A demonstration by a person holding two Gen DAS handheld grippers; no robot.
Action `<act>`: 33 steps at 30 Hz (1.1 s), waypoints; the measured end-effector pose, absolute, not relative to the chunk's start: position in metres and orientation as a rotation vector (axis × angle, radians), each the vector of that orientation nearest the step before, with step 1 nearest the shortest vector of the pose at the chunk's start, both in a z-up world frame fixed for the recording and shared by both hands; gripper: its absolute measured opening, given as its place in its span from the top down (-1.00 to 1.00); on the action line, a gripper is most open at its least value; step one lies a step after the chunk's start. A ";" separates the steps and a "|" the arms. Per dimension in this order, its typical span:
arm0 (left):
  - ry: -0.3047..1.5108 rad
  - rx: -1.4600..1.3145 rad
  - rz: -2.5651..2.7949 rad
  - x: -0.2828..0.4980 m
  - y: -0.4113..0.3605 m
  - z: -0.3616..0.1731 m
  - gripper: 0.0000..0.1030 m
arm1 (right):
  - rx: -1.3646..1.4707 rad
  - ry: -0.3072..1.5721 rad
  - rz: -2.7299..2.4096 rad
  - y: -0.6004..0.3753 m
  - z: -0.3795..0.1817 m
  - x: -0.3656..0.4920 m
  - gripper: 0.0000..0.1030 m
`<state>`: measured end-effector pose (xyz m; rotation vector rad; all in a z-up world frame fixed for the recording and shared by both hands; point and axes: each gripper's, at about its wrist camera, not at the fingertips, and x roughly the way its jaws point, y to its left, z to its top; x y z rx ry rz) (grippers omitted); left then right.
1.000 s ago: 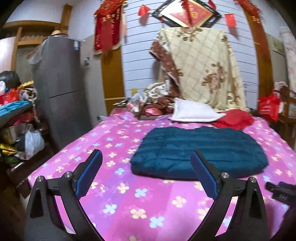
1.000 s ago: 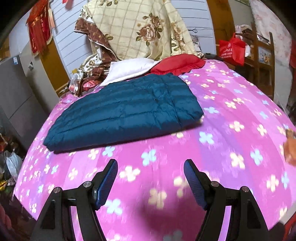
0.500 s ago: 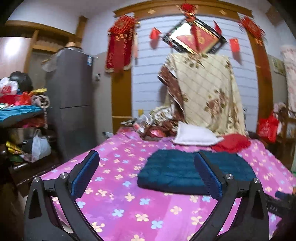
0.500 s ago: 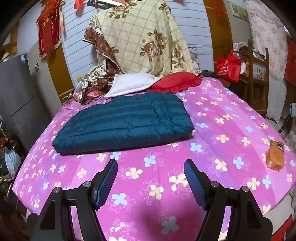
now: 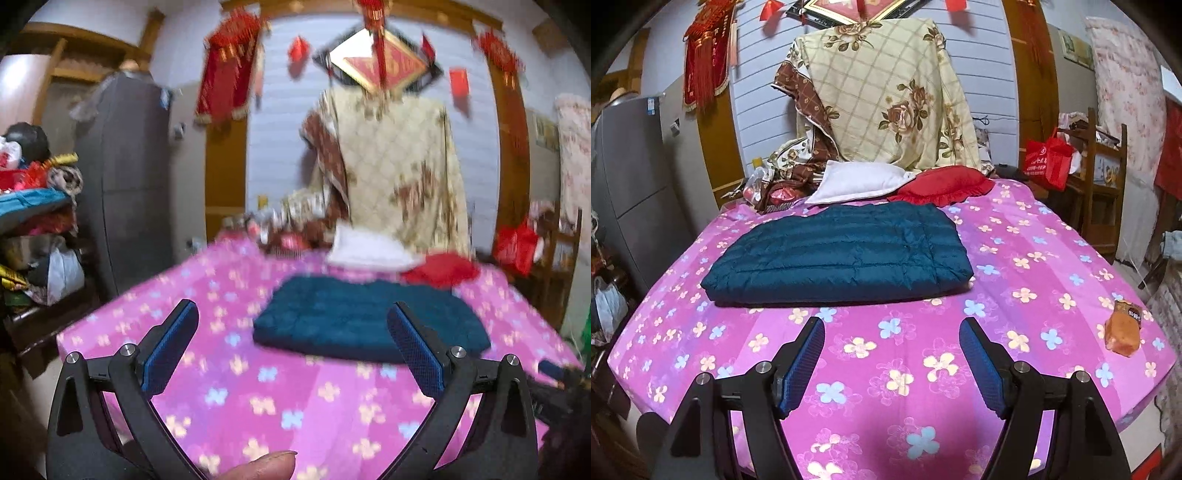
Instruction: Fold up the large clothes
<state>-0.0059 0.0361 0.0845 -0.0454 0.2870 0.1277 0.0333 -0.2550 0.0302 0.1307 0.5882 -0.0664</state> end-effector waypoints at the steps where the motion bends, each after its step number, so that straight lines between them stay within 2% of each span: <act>1: 0.336 -0.044 0.110 0.002 0.035 0.080 -0.99 | 0.130 0.593 -0.067 -0.255 0.029 0.034 -0.42; 10: 0.488 -0.021 0.097 0.020 0.020 0.050 -0.99 | 0.075 0.658 -0.072 -0.241 0.014 0.041 -0.42; 33: 0.651 0.004 0.057 0.042 0.012 0.019 -0.99 | 0.020 0.726 -0.073 -0.227 -0.003 0.048 -0.42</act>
